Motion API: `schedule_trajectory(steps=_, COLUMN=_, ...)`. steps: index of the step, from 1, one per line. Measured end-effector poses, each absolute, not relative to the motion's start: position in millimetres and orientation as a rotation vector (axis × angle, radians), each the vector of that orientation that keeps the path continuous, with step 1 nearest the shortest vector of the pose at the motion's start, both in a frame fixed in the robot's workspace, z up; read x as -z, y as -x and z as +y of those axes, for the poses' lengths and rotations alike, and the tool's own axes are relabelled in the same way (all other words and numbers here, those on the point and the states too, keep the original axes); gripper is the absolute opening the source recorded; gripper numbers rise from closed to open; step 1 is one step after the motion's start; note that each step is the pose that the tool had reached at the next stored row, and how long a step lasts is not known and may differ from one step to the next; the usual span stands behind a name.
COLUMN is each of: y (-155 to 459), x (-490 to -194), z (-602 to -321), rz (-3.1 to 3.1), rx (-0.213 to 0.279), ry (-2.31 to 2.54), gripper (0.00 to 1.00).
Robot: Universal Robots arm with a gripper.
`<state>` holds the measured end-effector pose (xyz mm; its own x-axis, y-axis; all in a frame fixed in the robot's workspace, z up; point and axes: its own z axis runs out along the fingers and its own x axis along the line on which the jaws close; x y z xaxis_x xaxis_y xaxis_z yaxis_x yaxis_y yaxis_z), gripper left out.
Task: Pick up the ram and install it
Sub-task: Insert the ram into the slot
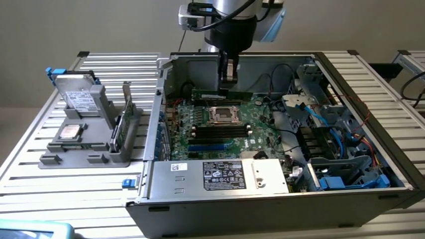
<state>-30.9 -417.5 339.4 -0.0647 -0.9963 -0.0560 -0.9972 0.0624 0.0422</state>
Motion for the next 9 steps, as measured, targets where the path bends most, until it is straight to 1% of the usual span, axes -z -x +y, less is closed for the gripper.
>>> schedule_trajectory(steps=6, y=36.0, x=-335.9, z=-413.6, rz=2.280, rx=-0.064, ry=2.155, gripper=0.12)
schedule_trajectory(steps=9, y=37.7, x=-333.1, z=-412.7, rz=2.279, rx=-0.049, ry=2.166, gripper=0.12)
